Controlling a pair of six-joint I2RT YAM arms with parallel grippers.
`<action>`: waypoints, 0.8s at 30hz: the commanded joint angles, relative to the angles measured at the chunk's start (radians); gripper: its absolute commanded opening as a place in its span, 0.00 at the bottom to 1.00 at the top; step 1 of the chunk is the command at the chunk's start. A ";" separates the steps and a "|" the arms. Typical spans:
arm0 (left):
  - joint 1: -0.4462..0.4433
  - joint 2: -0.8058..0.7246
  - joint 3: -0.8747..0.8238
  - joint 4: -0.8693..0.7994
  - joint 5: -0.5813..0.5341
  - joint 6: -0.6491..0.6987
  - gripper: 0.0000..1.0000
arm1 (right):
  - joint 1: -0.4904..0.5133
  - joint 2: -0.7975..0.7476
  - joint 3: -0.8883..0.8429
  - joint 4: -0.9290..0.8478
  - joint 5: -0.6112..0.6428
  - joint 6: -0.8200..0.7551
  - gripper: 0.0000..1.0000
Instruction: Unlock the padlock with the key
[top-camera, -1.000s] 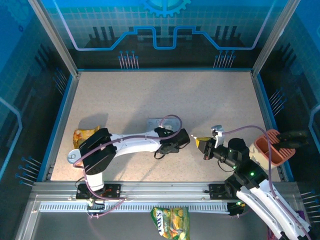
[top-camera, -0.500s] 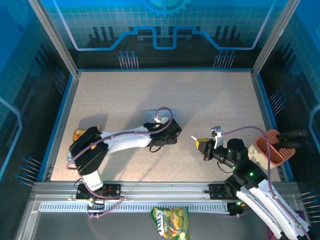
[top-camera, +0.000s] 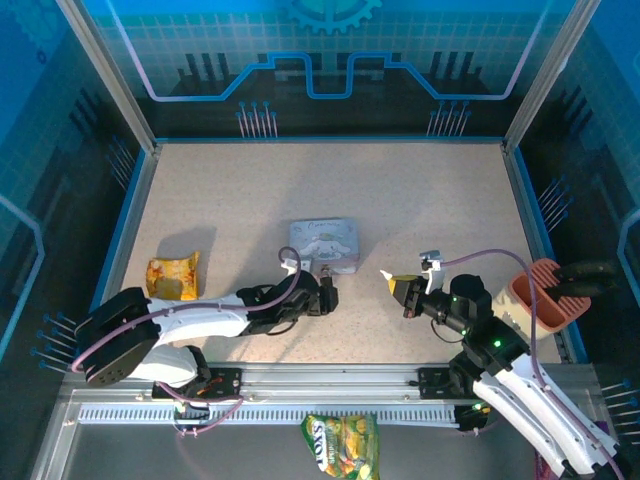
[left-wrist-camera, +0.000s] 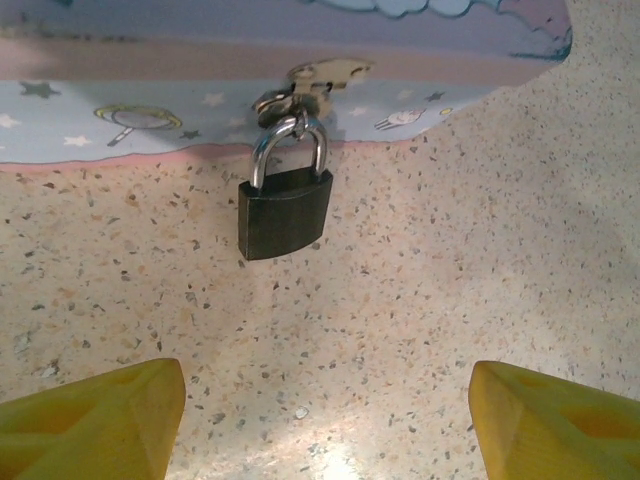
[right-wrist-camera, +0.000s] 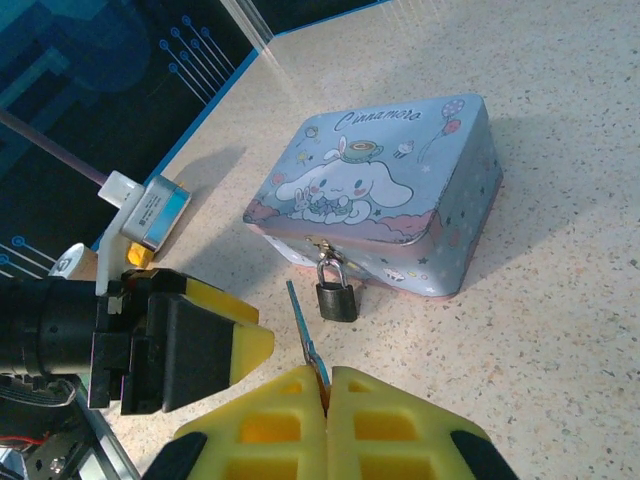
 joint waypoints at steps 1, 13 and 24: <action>0.027 -0.002 -0.019 0.196 0.054 0.046 0.75 | 0.010 -0.004 -0.019 0.049 -0.017 0.041 0.00; 0.080 0.162 0.042 0.162 -0.014 -0.023 0.65 | 0.011 -0.029 -0.053 0.081 -0.044 0.078 0.00; 0.113 0.318 0.118 0.195 0.061 -0.047 0.55 | 0.013 -0.038 -0.058 0.088 -0.063 0.082 0.00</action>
